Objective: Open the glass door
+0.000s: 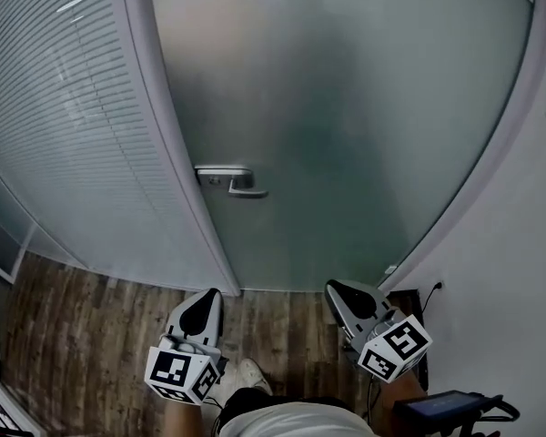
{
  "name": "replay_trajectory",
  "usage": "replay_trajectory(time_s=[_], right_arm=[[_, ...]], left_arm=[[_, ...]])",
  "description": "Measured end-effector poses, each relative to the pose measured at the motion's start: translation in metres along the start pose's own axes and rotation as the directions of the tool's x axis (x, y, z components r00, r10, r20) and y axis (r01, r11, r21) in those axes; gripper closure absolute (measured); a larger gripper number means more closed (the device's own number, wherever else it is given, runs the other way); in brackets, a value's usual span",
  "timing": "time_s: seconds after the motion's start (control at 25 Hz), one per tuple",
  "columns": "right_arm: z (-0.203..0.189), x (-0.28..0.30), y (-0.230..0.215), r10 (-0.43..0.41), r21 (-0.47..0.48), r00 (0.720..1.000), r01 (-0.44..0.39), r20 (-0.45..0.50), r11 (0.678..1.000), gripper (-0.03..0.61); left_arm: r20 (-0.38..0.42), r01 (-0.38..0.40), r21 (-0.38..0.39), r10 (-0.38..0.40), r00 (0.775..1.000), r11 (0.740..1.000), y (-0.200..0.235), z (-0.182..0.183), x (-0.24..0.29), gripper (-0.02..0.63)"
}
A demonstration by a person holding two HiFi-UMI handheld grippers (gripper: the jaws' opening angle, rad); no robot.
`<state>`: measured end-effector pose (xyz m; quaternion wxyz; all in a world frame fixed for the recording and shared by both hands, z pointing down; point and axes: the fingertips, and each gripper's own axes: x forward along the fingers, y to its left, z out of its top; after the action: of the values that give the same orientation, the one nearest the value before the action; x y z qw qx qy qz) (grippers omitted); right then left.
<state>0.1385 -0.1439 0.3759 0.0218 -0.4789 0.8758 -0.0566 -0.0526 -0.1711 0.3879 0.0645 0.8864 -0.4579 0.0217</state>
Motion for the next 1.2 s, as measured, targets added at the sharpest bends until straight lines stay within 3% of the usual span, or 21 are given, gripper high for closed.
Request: replay_trajectory(time_s=[0.24, 0.48, 0.64, 0.92, 1.2], right_arm=[[-0.015, 0.075, 0.006, -0.006, -0.005, 1.0, 0.006, -0.006, 1.0, 0.577], [-0.038, 0.083, 0.003, -0.035, -0.055, 0.999, 0.035, 0.006, 0.998, 0.577], [-0.003, 0.121, 0.005, -0.041, -0.089, 0.998, 0.037, -0.048, 0.995, 0.577], [0.022, 0.191, -0.012, -0.03, -0.08, 0.995, 0.022, -0.096, 0.997, 0.577], [0.013, 0.219, -0.053, 0.028, -0.033, 0.99, -0.033, -0.14, 0.999, 0.577]], left_arm=[[-0.019, 0.025, 0.015, -0.025, 1.0, 1.0, 0.071, -0.008, 0.03, 0.614], [-0.007, 0.04, 0.048, -0.04, 0.999, 0.998, 0.081, -0.035, 0.028, 0.614], [-0.011, 0.041, -0.015, -0.041, 0.999, 0.999, 0.108, -0.011, 0.034, 0.614], [-0.008, 0.006, -0.047, -0.007, 1.0, 0.999, 0.156, 0.022, 0.059, 0.614], [-0.018, -0.069, -0.038, 0.069, 0.997, 0.997, 0.159, 0.03, 0.089, 0.614]])
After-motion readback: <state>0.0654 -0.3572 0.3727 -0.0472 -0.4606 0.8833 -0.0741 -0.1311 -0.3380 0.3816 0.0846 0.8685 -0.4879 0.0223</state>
